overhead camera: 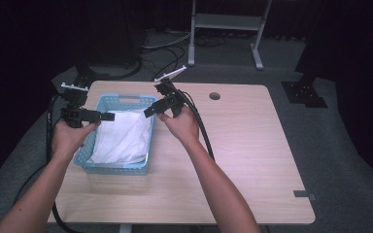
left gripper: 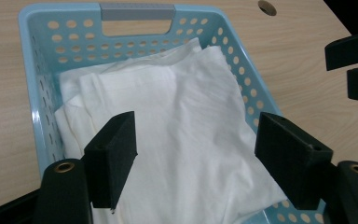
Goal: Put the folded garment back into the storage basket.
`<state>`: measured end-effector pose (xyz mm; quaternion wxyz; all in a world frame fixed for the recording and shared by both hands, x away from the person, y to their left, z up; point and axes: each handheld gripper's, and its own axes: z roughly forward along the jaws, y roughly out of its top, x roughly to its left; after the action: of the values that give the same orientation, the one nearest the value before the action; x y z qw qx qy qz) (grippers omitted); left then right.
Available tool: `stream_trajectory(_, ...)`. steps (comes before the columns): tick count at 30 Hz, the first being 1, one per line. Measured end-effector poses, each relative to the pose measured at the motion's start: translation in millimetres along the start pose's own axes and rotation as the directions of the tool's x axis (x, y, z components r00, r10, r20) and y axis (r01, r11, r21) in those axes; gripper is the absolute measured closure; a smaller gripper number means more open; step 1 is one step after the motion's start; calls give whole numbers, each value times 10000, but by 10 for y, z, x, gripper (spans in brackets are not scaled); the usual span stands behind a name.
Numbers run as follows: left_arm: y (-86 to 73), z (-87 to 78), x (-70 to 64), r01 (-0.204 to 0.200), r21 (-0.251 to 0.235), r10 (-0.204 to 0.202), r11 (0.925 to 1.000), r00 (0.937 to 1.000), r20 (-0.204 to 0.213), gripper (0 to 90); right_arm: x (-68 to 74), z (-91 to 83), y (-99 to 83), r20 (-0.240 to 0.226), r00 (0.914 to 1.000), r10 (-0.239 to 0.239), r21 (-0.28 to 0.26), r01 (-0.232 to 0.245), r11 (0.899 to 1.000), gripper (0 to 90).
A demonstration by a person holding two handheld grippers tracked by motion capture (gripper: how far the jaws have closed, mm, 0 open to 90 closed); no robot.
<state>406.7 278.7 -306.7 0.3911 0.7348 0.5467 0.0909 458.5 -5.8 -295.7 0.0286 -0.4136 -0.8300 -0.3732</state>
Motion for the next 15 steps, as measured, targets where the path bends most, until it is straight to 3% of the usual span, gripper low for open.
stream_trajectory(6,-10,10,-56,-10,-330,12,9995,10000,67,222,-43,-88,-55,76,9997,-216,-222,217,9995,391)
stream_trajectory(15,-30,13,-181,39,-744,-31,9972,9999,112,200,-201,-254,-200,-39,10000,50,-505,-52,9987,314)
